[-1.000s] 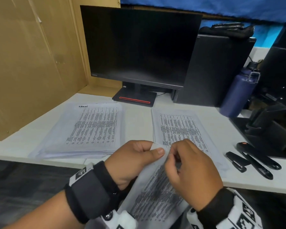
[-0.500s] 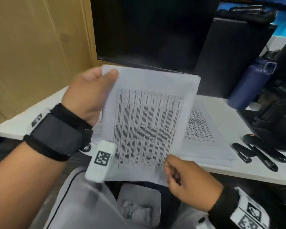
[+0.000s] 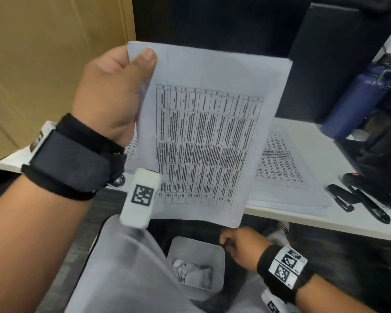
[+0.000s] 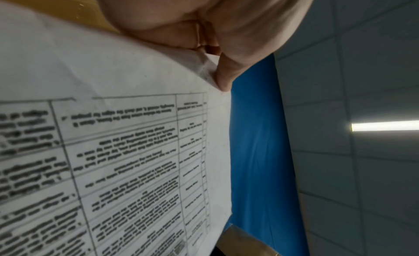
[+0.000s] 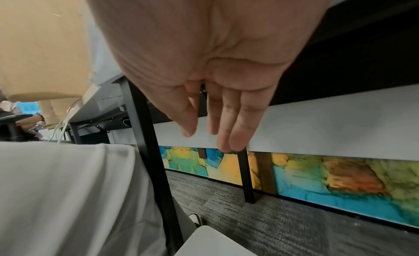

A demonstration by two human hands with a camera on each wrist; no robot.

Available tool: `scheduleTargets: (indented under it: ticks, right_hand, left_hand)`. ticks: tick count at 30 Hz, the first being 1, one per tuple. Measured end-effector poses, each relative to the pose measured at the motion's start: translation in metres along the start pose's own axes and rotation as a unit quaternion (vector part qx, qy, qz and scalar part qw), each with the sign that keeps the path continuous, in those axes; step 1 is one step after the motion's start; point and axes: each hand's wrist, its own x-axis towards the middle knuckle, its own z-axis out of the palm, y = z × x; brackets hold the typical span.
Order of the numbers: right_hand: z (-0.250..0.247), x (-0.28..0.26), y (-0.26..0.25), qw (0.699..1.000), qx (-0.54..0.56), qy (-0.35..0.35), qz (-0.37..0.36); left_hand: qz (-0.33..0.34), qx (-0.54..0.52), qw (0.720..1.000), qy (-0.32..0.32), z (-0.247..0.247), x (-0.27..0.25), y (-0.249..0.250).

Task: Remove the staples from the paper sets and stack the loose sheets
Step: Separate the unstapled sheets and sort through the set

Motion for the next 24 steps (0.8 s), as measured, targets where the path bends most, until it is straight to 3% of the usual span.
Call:
scheduleTargets:
  ticks: [8,10,12,13,16,19,22,24]
  right_hand:
    - [-0.092,-0.075,-0.031,0.997,-0.046,-0.060,-0.018]
    - [-0.130,-0.096,-0.032,0.999,-0.015,-0.039,0.001]
    - [-0.161,-0.109,-0.027,0.999,0.039,0.030,0.018]
    - [-0.172,-0.113,-0.024,0.992,0.096,0.086,0.014]
    - [-0.178,-0.113,-0.021,0.924,0.307,0.227,-0.020]
    - [-0.163,-0.096,-0.033,0.906,0.344,0.243,-0.045]
    - [-0.151,-0.083,-0.042,0.851,0.431,0.297,-0.039]
    - [-0.153,-0.082,-0.045,0.831,0.438,0.343,-0.004]
  left_hand:
    - [0.008,-0.017,1.000,-0.016,0.002,0.000,-0.009]
    - [0.007,-0.019,1.000,-0.010,0.000,0.002,-0.011]
    - [-0.006,-0.021,1.000,-0.009,0.004,0.000,-0.013]
    - [-0.017,-0.020,1.000,-0.012,0.008,-0.002,-0.014]
    - [-0.043,-0.016,0.998,-0.037,0.023,-0.015,-0.021]
    - [-0.065,-0.030,0.995,-0.076,0.039,-0.029,-0.023]
    - [-0.086,-0.051,0.991,-0.084,0.047,-0.038,-0.026]
    - [-0.108,-0.056,0.990,-0.075,0.048,-0.039,-0.032]
